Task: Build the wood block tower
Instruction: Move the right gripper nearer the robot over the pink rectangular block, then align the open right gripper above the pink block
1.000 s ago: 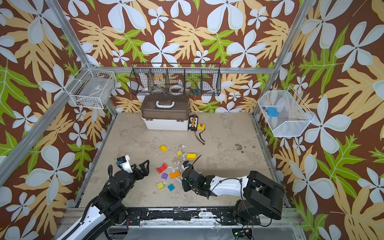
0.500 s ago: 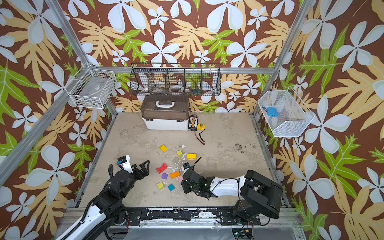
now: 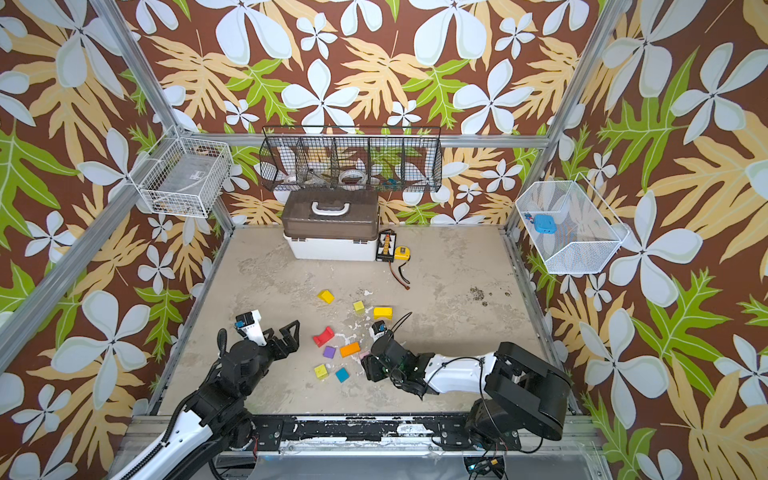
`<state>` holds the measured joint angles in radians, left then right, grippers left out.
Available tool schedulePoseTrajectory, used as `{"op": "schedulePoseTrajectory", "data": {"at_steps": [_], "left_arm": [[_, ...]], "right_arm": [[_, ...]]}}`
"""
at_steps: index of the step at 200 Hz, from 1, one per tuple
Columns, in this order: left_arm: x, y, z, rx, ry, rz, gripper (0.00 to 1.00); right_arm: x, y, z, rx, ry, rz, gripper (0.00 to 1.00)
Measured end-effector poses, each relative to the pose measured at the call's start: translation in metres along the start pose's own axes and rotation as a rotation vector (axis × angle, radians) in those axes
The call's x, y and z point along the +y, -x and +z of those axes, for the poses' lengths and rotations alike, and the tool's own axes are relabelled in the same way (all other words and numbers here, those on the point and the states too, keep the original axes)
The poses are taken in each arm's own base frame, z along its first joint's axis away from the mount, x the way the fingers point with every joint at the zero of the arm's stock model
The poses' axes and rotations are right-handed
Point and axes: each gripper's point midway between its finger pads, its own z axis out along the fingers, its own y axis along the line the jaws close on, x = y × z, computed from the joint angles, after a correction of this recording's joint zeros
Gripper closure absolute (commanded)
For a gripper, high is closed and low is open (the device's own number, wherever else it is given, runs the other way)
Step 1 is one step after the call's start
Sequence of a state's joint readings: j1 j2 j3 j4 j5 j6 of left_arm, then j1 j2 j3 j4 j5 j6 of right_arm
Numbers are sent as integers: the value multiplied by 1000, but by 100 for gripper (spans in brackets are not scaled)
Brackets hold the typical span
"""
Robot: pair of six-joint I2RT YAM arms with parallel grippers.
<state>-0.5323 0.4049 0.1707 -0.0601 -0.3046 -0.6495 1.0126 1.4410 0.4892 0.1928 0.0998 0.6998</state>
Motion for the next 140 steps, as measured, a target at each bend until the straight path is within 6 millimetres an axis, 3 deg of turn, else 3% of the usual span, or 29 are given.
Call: {"op": "schedulePoseTrajectory", "data": {"at_steps": [12,48,86,140], "left_arm": [[-1,1,0,-5,-5,-2,0],[-2,2,0,-8,-9,-4,0],[-3,3,-1,-13,-20,-7,0],[-6,-2,-2,4,-45,-2,0]], "right_arm": [[-6,-1,-5,-4,-61,-22,21],[1,-11,-16,10,-117,-113,18],[-7,-20,-7,35,-178,-145,20],[-22,-13,-2,-12,-274,-135,22]]}}
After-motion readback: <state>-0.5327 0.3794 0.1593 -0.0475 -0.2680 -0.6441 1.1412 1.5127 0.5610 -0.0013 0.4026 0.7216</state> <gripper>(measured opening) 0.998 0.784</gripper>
